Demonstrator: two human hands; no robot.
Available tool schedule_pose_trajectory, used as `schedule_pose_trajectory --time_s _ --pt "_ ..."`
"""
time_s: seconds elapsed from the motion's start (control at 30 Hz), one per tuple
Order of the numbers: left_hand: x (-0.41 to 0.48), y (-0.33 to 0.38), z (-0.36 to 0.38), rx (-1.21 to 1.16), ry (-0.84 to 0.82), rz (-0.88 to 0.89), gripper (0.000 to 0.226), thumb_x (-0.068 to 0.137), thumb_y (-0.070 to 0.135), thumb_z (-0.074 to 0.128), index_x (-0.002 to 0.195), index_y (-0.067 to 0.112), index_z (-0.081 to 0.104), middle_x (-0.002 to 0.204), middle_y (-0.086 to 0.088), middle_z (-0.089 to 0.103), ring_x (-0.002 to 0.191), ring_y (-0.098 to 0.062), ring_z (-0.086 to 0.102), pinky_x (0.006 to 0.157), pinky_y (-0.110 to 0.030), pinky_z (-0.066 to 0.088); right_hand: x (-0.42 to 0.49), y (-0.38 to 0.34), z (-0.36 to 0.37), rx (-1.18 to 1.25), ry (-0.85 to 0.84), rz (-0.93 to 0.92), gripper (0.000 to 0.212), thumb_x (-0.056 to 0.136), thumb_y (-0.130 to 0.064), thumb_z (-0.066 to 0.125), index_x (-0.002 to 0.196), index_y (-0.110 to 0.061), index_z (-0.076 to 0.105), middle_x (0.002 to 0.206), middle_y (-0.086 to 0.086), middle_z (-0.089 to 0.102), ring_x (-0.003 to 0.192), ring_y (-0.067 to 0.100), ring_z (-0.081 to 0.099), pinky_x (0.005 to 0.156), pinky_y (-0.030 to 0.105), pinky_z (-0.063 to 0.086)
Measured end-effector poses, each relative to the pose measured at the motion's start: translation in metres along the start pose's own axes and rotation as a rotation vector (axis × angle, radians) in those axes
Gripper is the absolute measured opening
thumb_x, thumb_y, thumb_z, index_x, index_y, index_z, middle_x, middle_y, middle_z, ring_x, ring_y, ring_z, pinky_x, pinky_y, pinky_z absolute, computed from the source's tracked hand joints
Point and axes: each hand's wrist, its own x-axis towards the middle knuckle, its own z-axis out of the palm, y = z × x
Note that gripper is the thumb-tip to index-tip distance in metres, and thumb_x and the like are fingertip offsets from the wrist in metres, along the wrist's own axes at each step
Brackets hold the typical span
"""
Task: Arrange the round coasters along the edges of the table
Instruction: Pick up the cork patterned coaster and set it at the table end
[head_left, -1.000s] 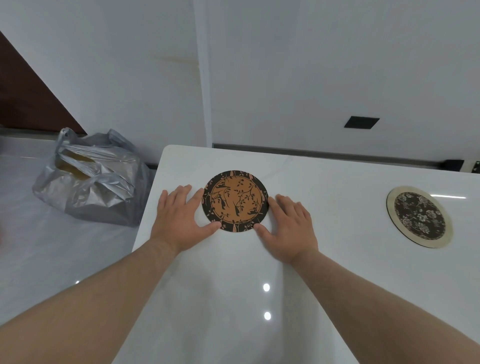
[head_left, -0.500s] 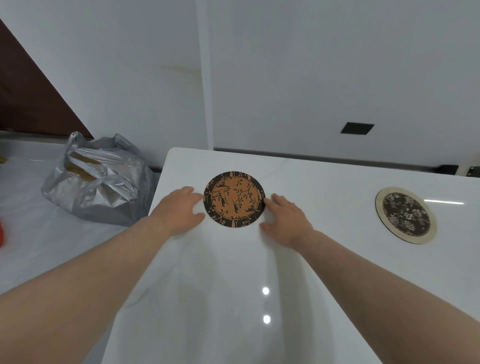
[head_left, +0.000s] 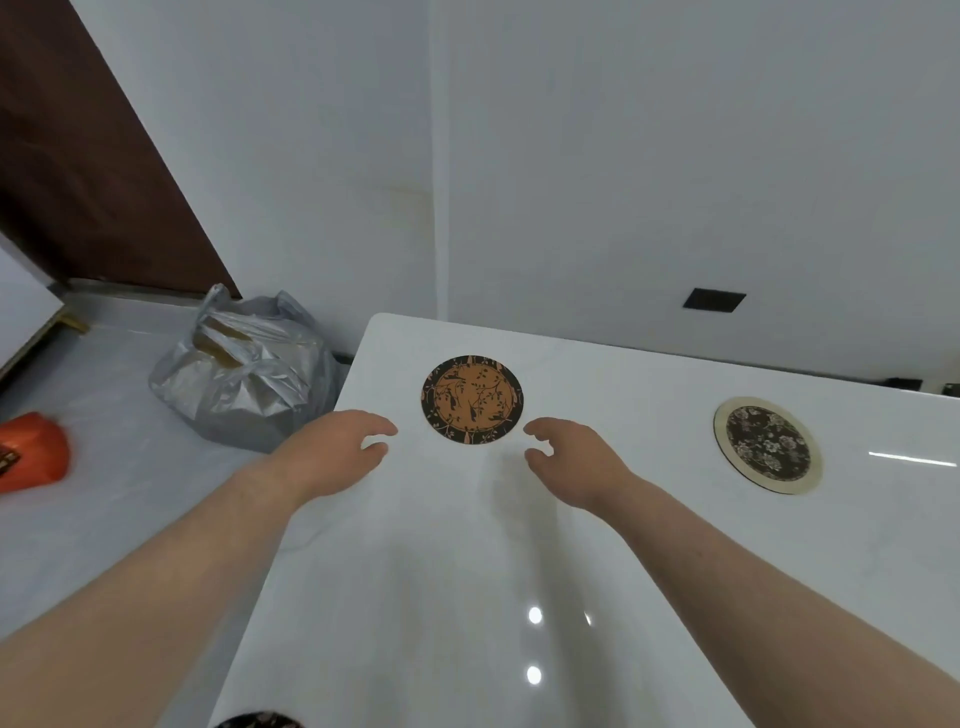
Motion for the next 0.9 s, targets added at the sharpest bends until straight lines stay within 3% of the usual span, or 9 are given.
schedule_pose_trajectory --time_s 0.23,0.37,0.57,0.9 --pt "-0.080 0.016 -0.016 -0.049 0.034 -0.068 0.034 0.092 0.034 0.056 0.125 0.030 0.059 0.128 0.008 0.059 0.110 -0.010 0.056 0.097 -0.027 0.042 -0.059 -0.012 -0.009 -0.089 -0.037 -0.117 0.044 0.096 -0.030 0.046 0.140 -0.026 0.046 0.143 -0.002 0.051 0.131 0.018 0.046 0.108 0.034 0.038" --pt "-0.122 0.007 -0.017 -0.225 0.139 -0.156 0.034 0.089 0.032 0.061 0.122 0.026 0.062 0.119 0.008 0.063 0.112 -0.011 0.058 0.099 -0.032 0.044 -0.084 -0.018 -0.017 -0.056 0.022 -0.129 0.045 0.096 -0.031 0.047 0.141 -0.027 0.045 0.142 -0.003 0.052 0.130 0.018 0.046 0.106 0.034 0.038" --pt "-0.168 -0.006 -0.011 -0.305 0.101 -0.202 0.036 0.086 0.041 0.063 0.121 0.034 0.063 0.122 0.017 0.063 0.114 -0.001 0.056 0.101 -0.030 0.044 -0.113 -0.035 -0.015 -0.018 0.021 -0.151 0.044 0.096 -0.031 0.048 0.139 -0.027 0.047 0.138 -0.002 0.054 0.123 0.017 0.052 0.102 0.032 0.041" --pt "-0.216 -0.014 -0.014 -0.356 0.191 -0.205 0.035 0.090 0.021 0.063 0.125 0.017 0.061 0.117 0.007 0.062 0.113 -0.011 0.056 0.098 -0.027 0.040 -0.159 -0.060 -0.008 -0.035 0.039 -0.148 0.041 0.095 -0.032 0.048 0.136 -0.026 0.049 0.134 -0.003 0.057 0.118 0.015 0.054 0.096 0.031 0.044"
